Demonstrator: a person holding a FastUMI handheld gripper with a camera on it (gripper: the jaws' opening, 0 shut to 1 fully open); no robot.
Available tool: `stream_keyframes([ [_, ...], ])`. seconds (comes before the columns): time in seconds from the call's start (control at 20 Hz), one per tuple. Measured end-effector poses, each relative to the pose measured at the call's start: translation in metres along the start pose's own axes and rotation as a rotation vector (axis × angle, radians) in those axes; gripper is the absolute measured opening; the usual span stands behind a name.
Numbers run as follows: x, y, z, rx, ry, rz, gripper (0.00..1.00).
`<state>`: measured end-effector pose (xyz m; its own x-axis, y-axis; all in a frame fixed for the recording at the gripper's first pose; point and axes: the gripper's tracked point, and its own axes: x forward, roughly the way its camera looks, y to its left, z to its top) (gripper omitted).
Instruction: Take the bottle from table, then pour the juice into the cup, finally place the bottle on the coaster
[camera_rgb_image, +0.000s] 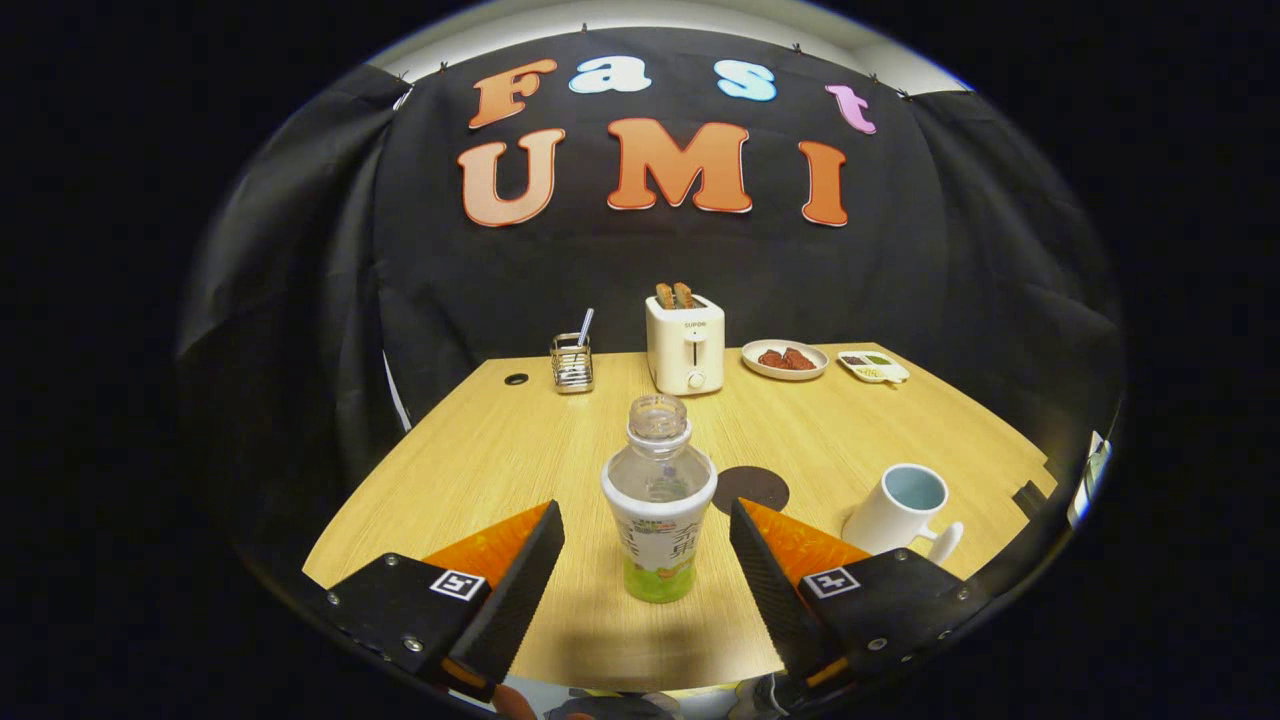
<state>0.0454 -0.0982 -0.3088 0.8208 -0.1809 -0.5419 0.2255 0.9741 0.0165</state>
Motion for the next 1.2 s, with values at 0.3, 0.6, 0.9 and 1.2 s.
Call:
stream_keyframes([
  [0.3,0.028,0.003,-0.008,0.005,0.06,0.008,0.99],
  [0.6,0.033,-0.01,-0.007,0.024,0.051,-0.041,0.64],
  [0.9,0.026,-0.021,-0.001,0.084,0.053,-0.047,0.56],
  [1.2,0.021,-0.034,0.02,0.289,0.012,0.028,0.55],
])
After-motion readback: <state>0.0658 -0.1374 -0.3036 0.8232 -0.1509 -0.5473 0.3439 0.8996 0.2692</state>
